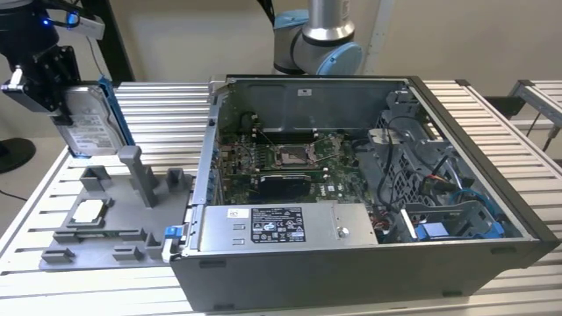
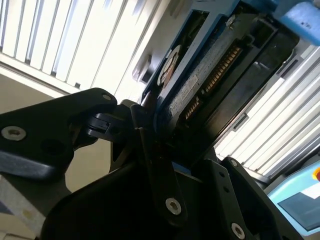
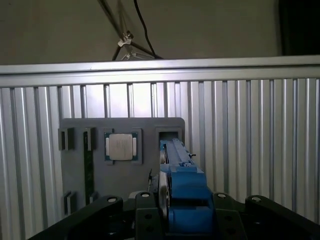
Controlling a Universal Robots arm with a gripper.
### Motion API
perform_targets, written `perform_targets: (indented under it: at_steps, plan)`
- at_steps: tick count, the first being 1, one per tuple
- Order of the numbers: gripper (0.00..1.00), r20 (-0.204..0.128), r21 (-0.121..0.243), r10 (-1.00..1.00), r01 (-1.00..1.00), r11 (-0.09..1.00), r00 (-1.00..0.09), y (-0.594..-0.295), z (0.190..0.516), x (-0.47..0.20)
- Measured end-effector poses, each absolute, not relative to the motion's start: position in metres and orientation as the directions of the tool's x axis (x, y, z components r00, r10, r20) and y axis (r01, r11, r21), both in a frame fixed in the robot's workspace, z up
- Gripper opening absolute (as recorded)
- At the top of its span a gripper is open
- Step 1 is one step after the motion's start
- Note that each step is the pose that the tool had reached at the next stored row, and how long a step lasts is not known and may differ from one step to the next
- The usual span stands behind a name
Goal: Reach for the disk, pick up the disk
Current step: 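Pick up the disk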
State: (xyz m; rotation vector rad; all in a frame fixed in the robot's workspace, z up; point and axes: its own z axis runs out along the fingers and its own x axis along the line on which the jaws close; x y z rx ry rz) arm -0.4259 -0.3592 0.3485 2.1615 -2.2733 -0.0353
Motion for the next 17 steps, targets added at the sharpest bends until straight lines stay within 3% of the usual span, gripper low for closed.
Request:
perform_targets:
  at_steps: [17]
  plan:
    - [0.00,-0.012,0.019,-0.999,-0.999,0.050,-0.051,-0.359,0.369,-0.426]
